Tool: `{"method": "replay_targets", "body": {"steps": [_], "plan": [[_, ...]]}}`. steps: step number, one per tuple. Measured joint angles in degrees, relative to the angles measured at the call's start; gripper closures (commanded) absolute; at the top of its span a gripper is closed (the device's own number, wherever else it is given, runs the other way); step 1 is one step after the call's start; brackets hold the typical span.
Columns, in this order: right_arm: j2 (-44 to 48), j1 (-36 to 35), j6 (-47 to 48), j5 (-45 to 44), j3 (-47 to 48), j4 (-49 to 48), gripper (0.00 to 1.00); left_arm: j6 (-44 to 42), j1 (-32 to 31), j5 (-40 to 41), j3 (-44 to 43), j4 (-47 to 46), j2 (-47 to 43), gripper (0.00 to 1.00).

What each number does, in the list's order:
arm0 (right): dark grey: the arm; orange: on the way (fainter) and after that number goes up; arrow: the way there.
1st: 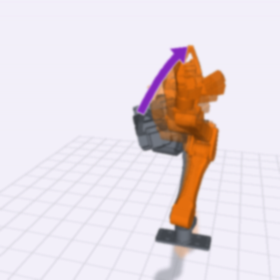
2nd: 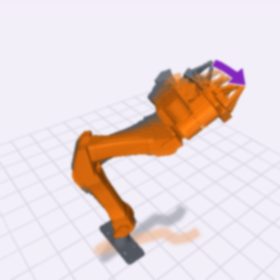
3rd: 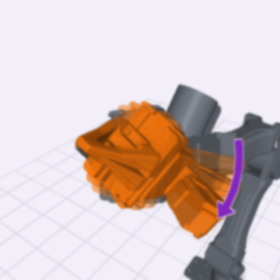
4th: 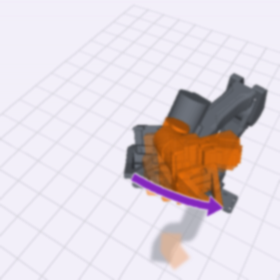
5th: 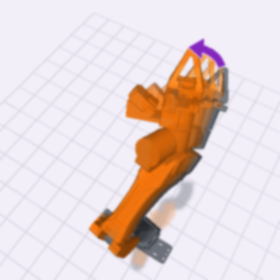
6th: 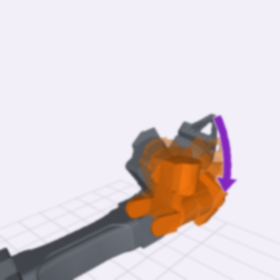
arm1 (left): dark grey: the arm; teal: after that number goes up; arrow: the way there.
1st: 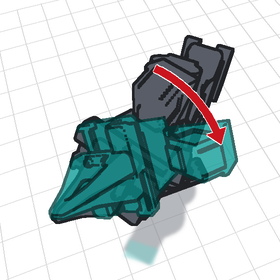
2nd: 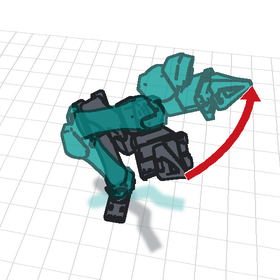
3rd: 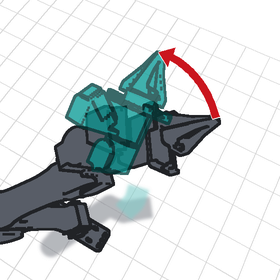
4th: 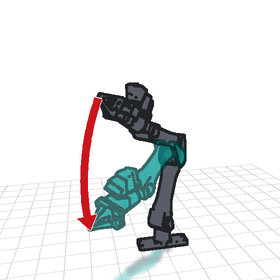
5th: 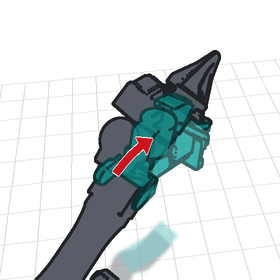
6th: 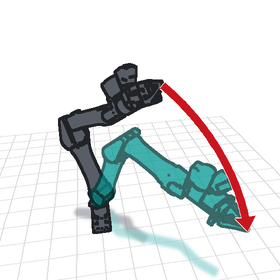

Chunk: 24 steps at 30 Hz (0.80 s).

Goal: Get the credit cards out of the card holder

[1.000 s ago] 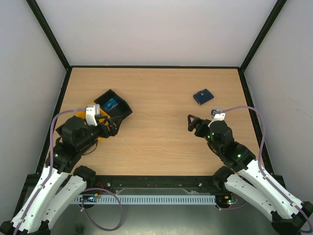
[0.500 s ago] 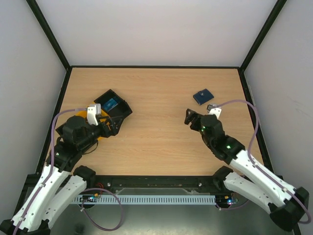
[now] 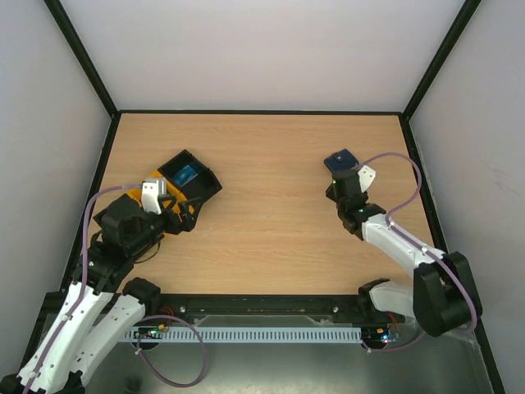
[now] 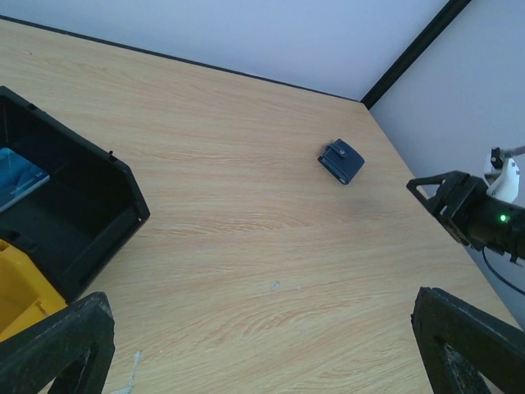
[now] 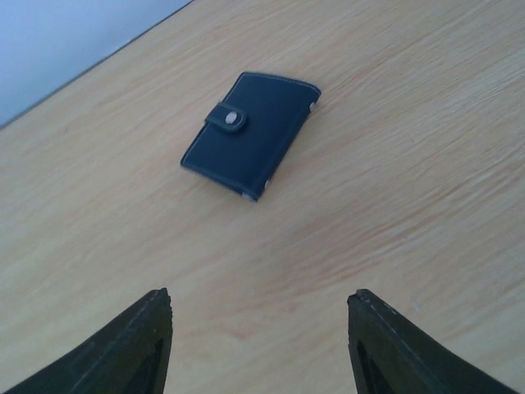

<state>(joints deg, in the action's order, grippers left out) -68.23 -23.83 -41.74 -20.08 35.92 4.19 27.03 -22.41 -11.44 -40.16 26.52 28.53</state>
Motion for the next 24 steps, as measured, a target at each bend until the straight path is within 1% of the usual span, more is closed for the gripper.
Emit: {"method": "replay_targets", "body": {"steps": [5, 11, 17, 24], "plan": [[-6.1, 10.4, -2.3, 10.5, -0.1, -9.2, 0.47, -1.0, 0.0, 1.2, 0.0, 1.3, 0.1, 0.00], [-17.0, 17.4, -6.6, 20.6, 1.6, -15.5, 0.52, -1.2, 0.0, 1.7, 0.0, 1.6, 0.3, 0.00], [-28.1, 20.2, -9.8, 27.2, 7.8, -19.2, 0.55, -1.2, 0.0, 1.9, 0.0, 1.7, 0.3, 0.00], [-34.5, 20.5, -12.5, 30.4, 11.8, -23.0, 0.57, -1.2, 0.0, 1.9, 0.0, 1.7, 0.3, 0.00]]}}
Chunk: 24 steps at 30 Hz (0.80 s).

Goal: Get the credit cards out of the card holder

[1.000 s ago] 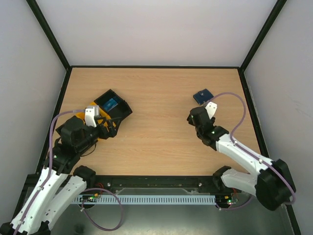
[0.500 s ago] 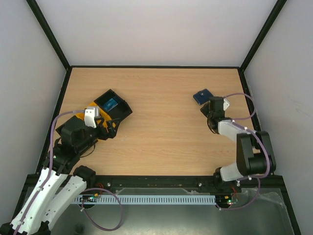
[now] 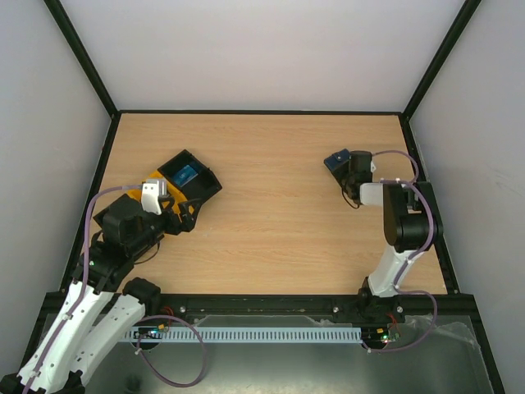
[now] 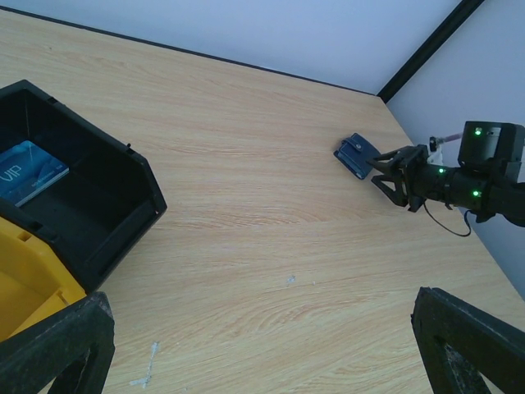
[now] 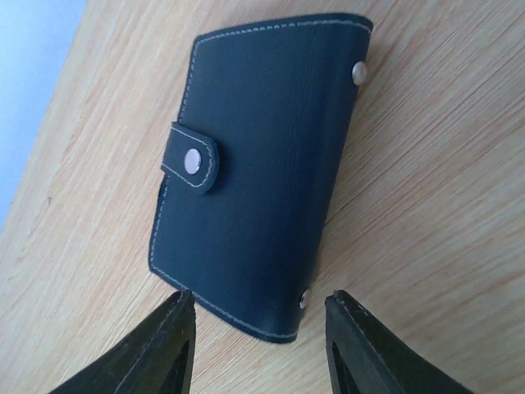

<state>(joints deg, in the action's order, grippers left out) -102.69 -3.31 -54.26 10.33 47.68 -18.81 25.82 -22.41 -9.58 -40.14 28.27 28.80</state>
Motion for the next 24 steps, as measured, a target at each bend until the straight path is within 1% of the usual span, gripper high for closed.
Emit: {"method": "replay_targets", "body": {"steps": [6, 12, 17, 23, 24], "plan": [[-3.4, 0.2, -1.5, 0.5, 1.0, -1.7, 0.58, -0.2, 0.0, 0.0, 0.0, 0.0, 0.0, 0.00], [-4.5, 0.5, -2.2, 0.3, 1.5, -3.0, 0.64, -0.2, 0.0, 0.0, 0.0, 0.0, 0.0, 0.00], [-5.3, 0.6, -2.3, 0.3, 1.6, -3.8, 0.76, -0.2, 0.0, 0.0, 0.0, 0.0, 0.0, 0.00], [-5.7, 0.7, -1.2, 0.8, 1.6, -3.8, 0.97, -0.2, 0.0, 0.2, 0.0, 0.0, 0.0, 0.00], [-5.7, 0.7, -0.8, 0.9, 1.6, -3.8, 0.98, -0.2, 0.0, 0.3, 0.0, 0.0, 0.0, 0.00]]}}
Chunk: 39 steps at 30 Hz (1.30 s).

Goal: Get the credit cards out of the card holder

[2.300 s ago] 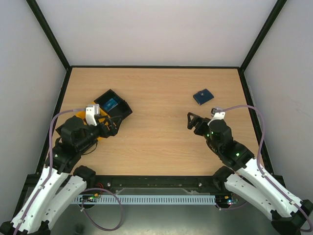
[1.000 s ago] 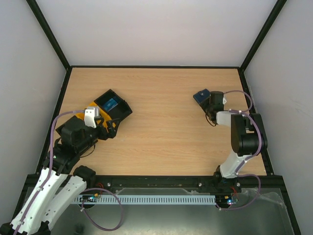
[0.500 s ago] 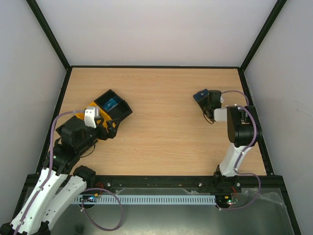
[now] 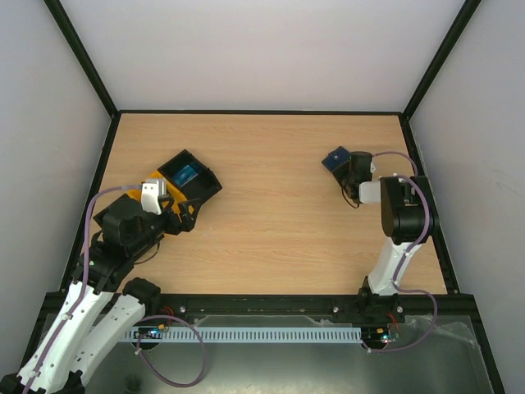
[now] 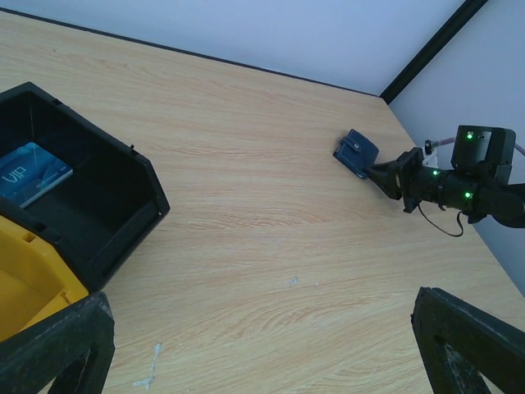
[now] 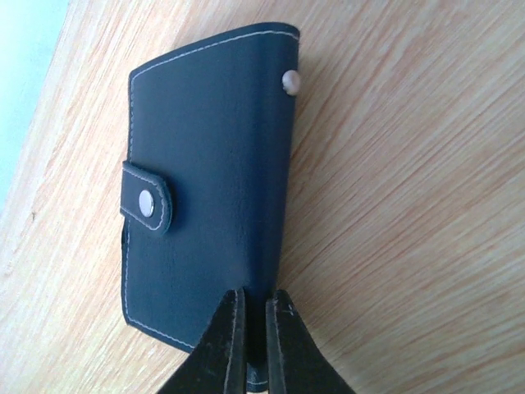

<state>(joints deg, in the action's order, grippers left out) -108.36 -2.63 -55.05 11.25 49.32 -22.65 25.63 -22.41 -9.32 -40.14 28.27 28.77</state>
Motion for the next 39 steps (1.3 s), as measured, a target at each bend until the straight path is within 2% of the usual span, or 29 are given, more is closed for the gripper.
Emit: {"method": "replay_targets", "body": {"steps": [10, 21, 31, 39], "plan": [[2.5, 0.1, 4.0, 2.0, -3.6, -1.0, 0.98, 0.0, 0.0, 0.4, 0.0, 0.0, 0.1, 0.00], [15.9, -1.2, 10.1, 8.4, -15.0, 4.3, 0.98, 1.3, 0.0, -0.1, -0.1, 0.1, 4.7, 0.00], [30.4, -12.9, 13.8, 11.1, -23.8, 10.8, 0.98, 6.8, -1.2, -4.2, 1.1, -2.0, 7.9, 0.04], [42.3, -23.0, 12.2, 11.6, -30.3, 13.9, 0.98, 12.6, -12.4, -2.5, 4.1, -8.4, 12.4, 0.07]]}}
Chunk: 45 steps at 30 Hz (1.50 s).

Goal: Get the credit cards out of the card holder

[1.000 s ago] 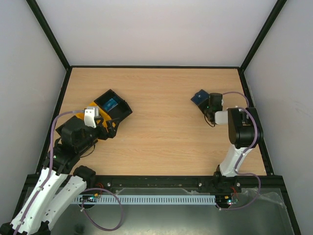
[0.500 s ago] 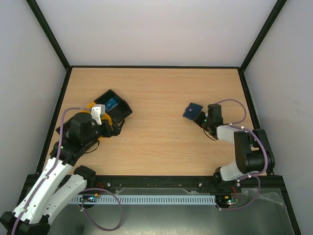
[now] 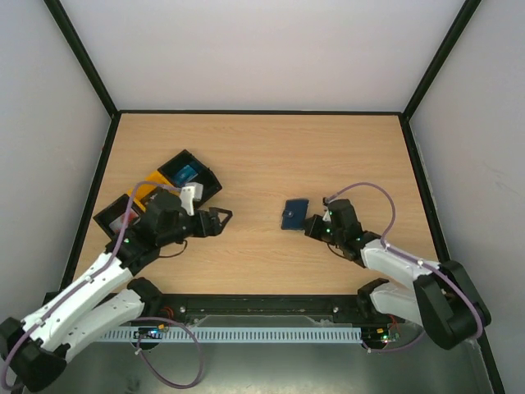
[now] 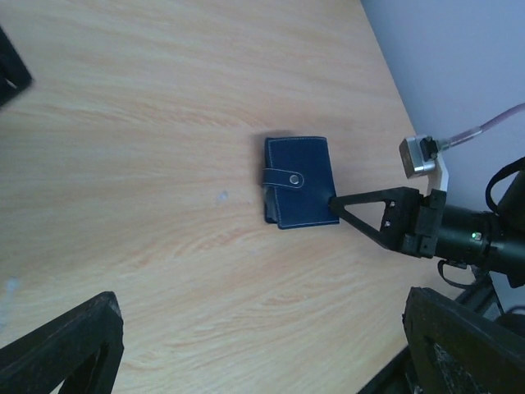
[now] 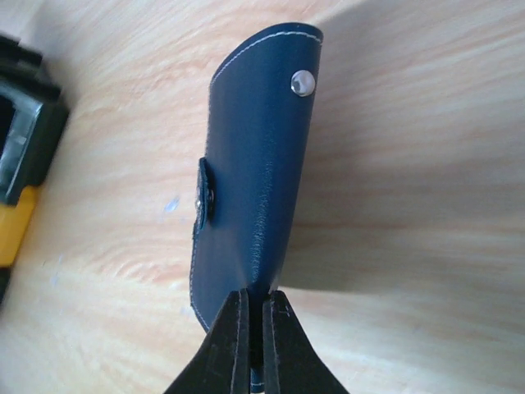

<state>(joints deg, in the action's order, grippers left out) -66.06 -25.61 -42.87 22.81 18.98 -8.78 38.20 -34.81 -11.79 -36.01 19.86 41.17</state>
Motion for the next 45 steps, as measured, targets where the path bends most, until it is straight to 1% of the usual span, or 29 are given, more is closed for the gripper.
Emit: {"method": "replay_targets", "body": {"steps": [6, 10, 14, 18, 24, 30, 37, 45], "plan": [[8.0, -8.4, -3.8, -0.7, -3.4, 0.7, 0.98, 3.5, -8.4, 2.7, 2.2, -6.0, 8.5, 0.13], [10.5, -13.2, -6.2, -1.4, -3.8, 0.8, 0.98, 5.2, -11.8, 3.5, 4.0, -10.4, 13.4, 0.16], [10.4, -18.3, -8.5, -2.8, -3.8, 0.3, 0.98, 6.7, -14.5, 3.9, 5.4, -14.8, 17.2, 0.21], [8.3, -24.4, -10.6, -4.5, -3.8, -1.2, 0.98, 7.5, -16.5, 3.9, 5.6, -18.9, 20.8, 0.31], [5.7, -30.7, -12.9, -7.3, -3.2, -2.3, 0.98, 8.3, -18.7, 4.3, 6.3, -23.0, 25.7, 0.32], [5.0, -32.0, -13.3, -8.2, -2.1, -3.8, 0.98, 8.5, -20.3, 4.8, 7.7, -25.5, 30.1, 0.35], [4.4, -32.2, -13.3, -8.2, -1.8, -5.0, 0.98, 8.3, -20.6, 5.5, 8.1, -28.2, 34.4, 0.35], [3.2, -32.2, -13.0, -7.9, -1.8, -5.0, 0.98, 7.0, -20.9, 7.2, 8.0, -28.9, 36.8, 0.43]]}}
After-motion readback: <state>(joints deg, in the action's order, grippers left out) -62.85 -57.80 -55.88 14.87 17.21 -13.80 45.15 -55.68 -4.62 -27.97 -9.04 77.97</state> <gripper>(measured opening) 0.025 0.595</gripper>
